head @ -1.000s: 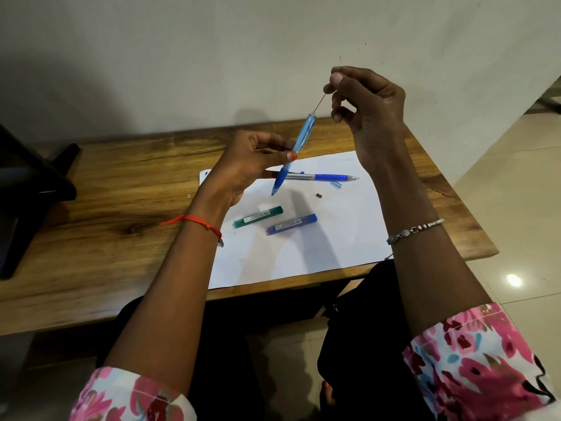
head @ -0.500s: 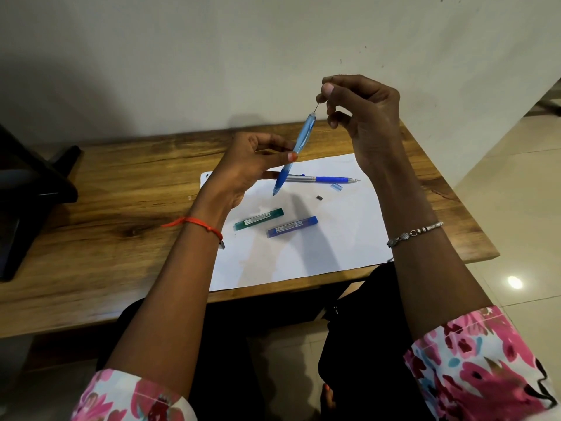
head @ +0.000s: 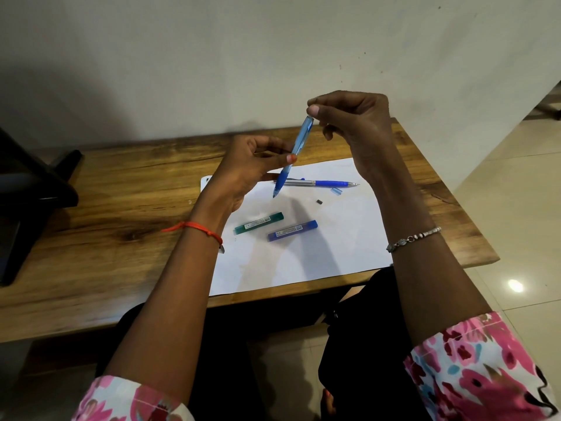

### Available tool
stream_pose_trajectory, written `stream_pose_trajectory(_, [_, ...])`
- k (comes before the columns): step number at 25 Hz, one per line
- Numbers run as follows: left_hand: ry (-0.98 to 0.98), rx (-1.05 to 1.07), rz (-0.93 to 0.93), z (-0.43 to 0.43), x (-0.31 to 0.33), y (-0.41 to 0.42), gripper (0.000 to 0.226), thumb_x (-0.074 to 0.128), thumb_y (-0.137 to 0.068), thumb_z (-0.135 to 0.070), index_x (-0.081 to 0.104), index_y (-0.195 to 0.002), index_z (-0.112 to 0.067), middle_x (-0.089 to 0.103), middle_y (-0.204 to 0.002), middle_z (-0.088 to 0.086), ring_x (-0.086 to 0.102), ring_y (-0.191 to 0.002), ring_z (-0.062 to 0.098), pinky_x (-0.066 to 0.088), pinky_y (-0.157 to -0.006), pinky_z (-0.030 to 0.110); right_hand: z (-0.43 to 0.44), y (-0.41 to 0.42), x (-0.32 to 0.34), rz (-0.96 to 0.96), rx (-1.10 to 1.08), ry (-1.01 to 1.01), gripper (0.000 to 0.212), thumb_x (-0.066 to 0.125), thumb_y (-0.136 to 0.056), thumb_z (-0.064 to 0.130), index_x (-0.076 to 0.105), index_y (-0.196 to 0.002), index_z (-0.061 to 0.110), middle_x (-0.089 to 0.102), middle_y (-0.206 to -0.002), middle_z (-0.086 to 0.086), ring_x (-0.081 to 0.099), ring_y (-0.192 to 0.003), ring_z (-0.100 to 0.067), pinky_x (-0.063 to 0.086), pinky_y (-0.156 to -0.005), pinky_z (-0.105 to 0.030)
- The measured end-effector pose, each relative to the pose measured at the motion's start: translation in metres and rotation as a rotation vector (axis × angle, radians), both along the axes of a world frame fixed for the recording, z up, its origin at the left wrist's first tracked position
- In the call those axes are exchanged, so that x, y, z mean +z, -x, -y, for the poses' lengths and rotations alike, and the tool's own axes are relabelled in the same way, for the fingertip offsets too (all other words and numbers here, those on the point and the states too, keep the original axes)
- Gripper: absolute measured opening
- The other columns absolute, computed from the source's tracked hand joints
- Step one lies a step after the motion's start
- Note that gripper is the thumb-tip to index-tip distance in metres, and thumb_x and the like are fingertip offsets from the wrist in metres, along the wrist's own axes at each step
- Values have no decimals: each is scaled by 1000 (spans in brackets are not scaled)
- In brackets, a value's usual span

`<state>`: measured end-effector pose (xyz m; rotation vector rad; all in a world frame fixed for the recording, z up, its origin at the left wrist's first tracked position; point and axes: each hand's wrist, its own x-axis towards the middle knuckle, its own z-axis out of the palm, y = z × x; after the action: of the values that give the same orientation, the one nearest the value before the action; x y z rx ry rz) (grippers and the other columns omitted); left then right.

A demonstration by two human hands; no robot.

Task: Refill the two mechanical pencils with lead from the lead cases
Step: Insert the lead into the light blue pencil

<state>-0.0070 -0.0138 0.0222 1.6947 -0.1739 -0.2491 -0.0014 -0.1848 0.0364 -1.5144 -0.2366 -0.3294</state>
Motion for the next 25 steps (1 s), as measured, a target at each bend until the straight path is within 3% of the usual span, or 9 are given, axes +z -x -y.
stream_pose_trajectory(4, [-2, 3, -5, 0, 0, 0, 12, 67, -79, -4, 65, -84, -15, 66, -83, -2, 64, -77, 10, 58, -67, 21, -1, 3, -1, -15, 52, 54, 11, 67, -81, 7, 75, -78, 14, 72, -70, 6, 57, -64, -12, 44, -51, -23])
stream_pose_trajectory(7, [-24, 0, -7, -1, 0, 0, 12, 66, -80, -4, 65, -85, -14, 66, -83, -2, 64, -78, 10, 58, -67, 21, 2, 1, -1, -127, -35, 35, 13, 64, -85, 17, 74, -82, 8, 72, -73, 0, 54, -60, -14, 42, -48, -23])
stream_pose_trajectory(14, [-20, 9, -20, -3, 1, 1, 14, 66, -79, -2, 65, -88, -12, 65, -80, -1, 62, -71, 6, 57, -63, 18, 16, 0, -19, -607, -62, 894, 16, 70, -73, 1, 72, -86, -8, 70, -79, -20, 58, -50, -14, 43, -41, -16])
stream_pose_trajectory(18, [-43, 11, -26, -3, 0, 0, 13, 67, -79, -4, 65, -89, -12, 65, -83, -1, 63, -76, 8, 57, -65, 19, 6, 1, -22, -741, 47, 1047, 28, 80, -68, 4, 67, -89, -10, 67, -72, -15, 61, -53, -15, 49, -49, -21])
stream_pose_trajectory(21, [-66, 13, -26, -2, 0, 0, 14, 67, -79, -5, 64, -91, -11, 65, -85, -1, 62, -82, 12, 57, -70, 24, -5, 0, -26, -725, 42, 1111, 26, 80, -66, 2, 56, -76, -1, 61, -65, -10, 59, -51, -15, 52, -51, -25])
stream_pose_trajectory(23, [-70, 12, -27, -2, 0, 0, 13, 67, -79, -5, 64, -91, -11, 65, -85, -1, 62, -83, 13, 57, -72, 26, -10, -2, -30, -700, 8, 1158, 32, 78, -66, -1, 47, -70, 7, 58, -68, -8, 61, -56, -20, 55, -62, -33])
stream_pose_trajectory(25, [-68, 13, -30, -2, 0, 0, 13, 67, -79, -5, 64, -90, -12, 65, -85, -1, 62, -84, 14, 57, -74, 27, -12, -1, -29, -696, 1, 1172, 30, 76, -67, -2, 49, -73, 8, 57, -65, -7, 63, -57, -21, 56, -64, -34])
